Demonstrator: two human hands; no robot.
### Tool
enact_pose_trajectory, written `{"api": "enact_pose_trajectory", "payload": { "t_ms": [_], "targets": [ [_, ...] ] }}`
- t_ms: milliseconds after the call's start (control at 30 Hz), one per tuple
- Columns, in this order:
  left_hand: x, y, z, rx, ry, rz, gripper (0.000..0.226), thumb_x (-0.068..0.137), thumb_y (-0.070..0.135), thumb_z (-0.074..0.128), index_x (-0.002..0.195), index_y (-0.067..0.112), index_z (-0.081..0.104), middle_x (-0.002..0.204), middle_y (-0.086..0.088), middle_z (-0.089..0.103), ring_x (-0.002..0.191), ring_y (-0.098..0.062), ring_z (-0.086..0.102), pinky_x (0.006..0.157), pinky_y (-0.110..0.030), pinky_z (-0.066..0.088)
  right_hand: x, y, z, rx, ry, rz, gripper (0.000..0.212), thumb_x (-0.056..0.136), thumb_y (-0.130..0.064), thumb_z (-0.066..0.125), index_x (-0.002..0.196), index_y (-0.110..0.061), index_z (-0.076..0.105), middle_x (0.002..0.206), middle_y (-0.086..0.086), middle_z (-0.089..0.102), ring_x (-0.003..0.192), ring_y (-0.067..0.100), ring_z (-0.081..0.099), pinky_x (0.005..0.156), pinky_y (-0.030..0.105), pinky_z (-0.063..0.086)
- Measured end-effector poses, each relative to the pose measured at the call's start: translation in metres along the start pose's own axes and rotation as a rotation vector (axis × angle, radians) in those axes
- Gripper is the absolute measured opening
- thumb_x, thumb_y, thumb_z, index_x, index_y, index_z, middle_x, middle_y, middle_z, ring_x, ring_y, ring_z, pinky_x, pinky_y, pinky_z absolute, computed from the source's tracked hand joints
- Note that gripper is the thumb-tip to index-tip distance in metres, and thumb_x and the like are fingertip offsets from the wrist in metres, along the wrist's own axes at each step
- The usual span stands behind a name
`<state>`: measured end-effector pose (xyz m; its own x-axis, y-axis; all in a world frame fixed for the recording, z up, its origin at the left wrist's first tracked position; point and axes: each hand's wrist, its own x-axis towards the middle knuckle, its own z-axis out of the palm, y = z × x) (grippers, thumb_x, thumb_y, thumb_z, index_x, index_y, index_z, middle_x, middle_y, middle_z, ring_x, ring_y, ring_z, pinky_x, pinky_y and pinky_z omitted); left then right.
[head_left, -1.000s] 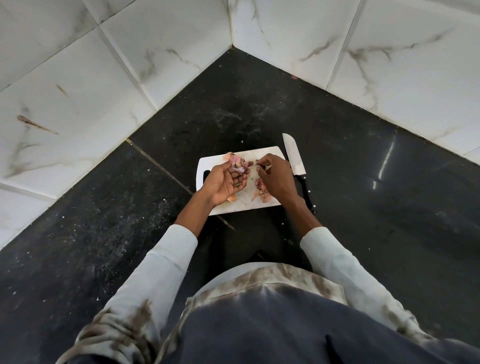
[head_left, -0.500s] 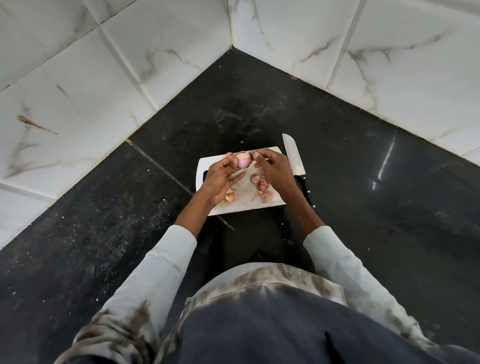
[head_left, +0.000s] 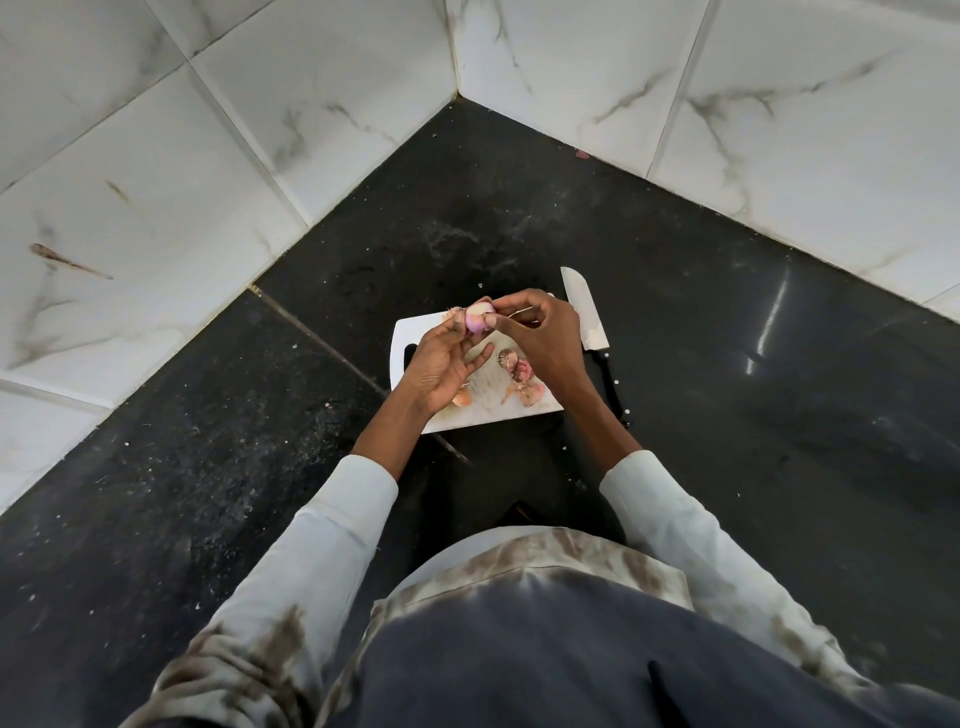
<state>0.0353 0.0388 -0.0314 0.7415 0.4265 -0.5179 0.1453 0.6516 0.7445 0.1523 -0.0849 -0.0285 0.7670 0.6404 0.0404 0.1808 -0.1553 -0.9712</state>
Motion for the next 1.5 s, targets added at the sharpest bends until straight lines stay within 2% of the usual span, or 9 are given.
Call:
{"api": "enact_pose_trajectory", "payload": {
  "t_ms": [167, 367, 500, 700, 833, 933, 1300, 1433, 1500],
  "targets": [
    [0.0003, 0.0001, 0.0004, -0.02, -0.01, -0.005, 0.033, 0.112, 0.018, 0.047, 0.14, 0.012, 0.063, 0.127, -0.002, 0.072, 0.118, -0.013, 0.068, 0.112, -0.04, 0.049, 0.0006, -0.0008, 0.0005, 0.008, 0.019, -0.029, 0.019, 0.086, -0.027, 0.087, 0.102, -0.019, 0.081, 0.097, -0.01, 0.079, 0.091, 0.003, 0.074, 0.081, 0.014, 0.057],
    [0.002, 0.001, 0.0, -0.054, 0.001, -0.017, 0.045, 0.113, 0.026, 0.047, 0.152, 0.005, 0.052, 0.127, -0.005, 0.071, 0.122, -0.015, 0.066, 0.106, -0.037, 0.052, 0.0008, -0.0052, -0.0012, 0.013, -0.032, -0.016, 0.031, 0.086, -0.034, 0.087, 0.114, -0.025, 0.078, 0.103, -0.011, 0.078, 0.096, 0.001, 0.073, 0.085, 0.014, 0.057],
    [0.0037, 0.0029, -0.0005, -0.118, -0.006, -0.045, 0.034, 0.113, 0.03, 0.047, 0.137, 0.011, 0.063, 0.114, -0.003, 0.077, 0.117, -0.015, 0.068, 0.108, -0.038, 0.051, -0.0005, -0.0073, -0.0007, 0.045, -0.03, -0.024, 0.028, 0.084, -0.031, 0.088, 0.108, -0.021, 0.078, 0.099, -0.011, 0.079, 0.094, 0.005, 0.076, 0.088, 0.024, 0.061],
    [0.0036, 0.0033, -0.0003, -0.065, -0.039, -0.021, 0.042, 0.112, 0.037, 0.048, 0.144, 0.014, 0.062, 0.128, -0.003, 0.073, 0.125, -0.015, 0.067, 0.117, -0.039, 0.047, 0.001, -0.0041, -0.0009, 0.073, 0.003, -0.013, 0.016, 0.087, -0.02, 0.085, 0.101, -0.018, 0.078, 0.092, -0.009, 0.08, 0.089, 0.007, 0.077, 0.085, 0.022, 0.062],
    [0.0026, 0.0052, -0.0023, -0.03, -0.029, -0.007, 0.048, 0.108, 0.035, 0.055, 0.147, 0.008, 0.059, 0.122, -0.004, 0.075, 0.121, -0.015, 0.069, 0.115, -0.04, 0.05, 0.0011, -0.0029, -0.0013, 0.056, -0.002, -0.009, 0.016, 0.088, -0.02, 0.085, 0.102, -0.017, 0.078, 0.093, -0.009, 0.08, 0.09, 0.007, 0.077, 0.087, 0.026, 0.062],
    [0.0034, 0.0056, -0.0029, -0.009, -0.018, 0.011, 0.041, 0.109, 0.03, 0.055, 0.144, 0.009, 0.061, 0.124, -0.005, 0.074, 0.119, -0.016, 0.07, 0.119, -0.043, 0.047, 0.001, -0.0042, 0.0004, 0.047, -0.003, -0.001, 0.018, 0.088, -0.022, 0.085, 0.102, -0.017, 0.077, 0.093, -0.009, 0.079, 0.09, 0.007, 0.077, 0.087, 0.026, 0.063],
    [0.0014, 0.0038, -0.0014, 0.049, -0.006, 0.011, 0.047, 0.109, 0.035, 0.054, 0.147, 0.009, 0.059, 0.126, -0.002, 0.073, 0.122, -0.013, 0.067, 0.113, -0.039, 0.049, 0.0011, -0.0074, -0.001, 0.014, -0.038, -0.003, 0.014, 0.09, -0.017, 0.083, 0.101, -0.012, 0.077, 0.092, -0.005, 0.078, 0.087, 0.007, 0.075, 0.084, 0.023, 0.061],
    [0.0022, 0.0026, -0.0012, 0.062, -0.005, 0.012, 0.039, 0.109, 0.033, 0.054, 0.14, 0.013, 0.064, 0.14, -0.003, 0.067, 0.122, -0.012, 0.068, 0.108, -0.035, 0.053, 0.0003, -0.007, 0.0011, -0.032, -0.058, -0.003, 0.011, 0.093, -0.017, 0.08, 0.101, -0.01, 0.076, 0.093, -0.003, 0.077, 0.088, 0.01, 0.074, 0.087, 0.029, 0.062],
    [0.0023, 0.0037, -0.0009, 0.053, 0.003, 0.018, 0.043, 0.109, 0.035, 0.055, 0.143, 0.011, 0.063, 0.138, -0.004, 0.068, 0.122, -0.012, 0.068, 0.108, -0.035, 0.052, -0.0002, -0.007, 0.0028, -0.038, -0.051, -0.001, 0.011, 0.094, -0.018, 0.079, 0.102, -0.011, 0.075, 0.093, -0.005, 0.076, 0.088, 0.009, 0.074, 0.086, 0.029, 0.062]
  ]
}}
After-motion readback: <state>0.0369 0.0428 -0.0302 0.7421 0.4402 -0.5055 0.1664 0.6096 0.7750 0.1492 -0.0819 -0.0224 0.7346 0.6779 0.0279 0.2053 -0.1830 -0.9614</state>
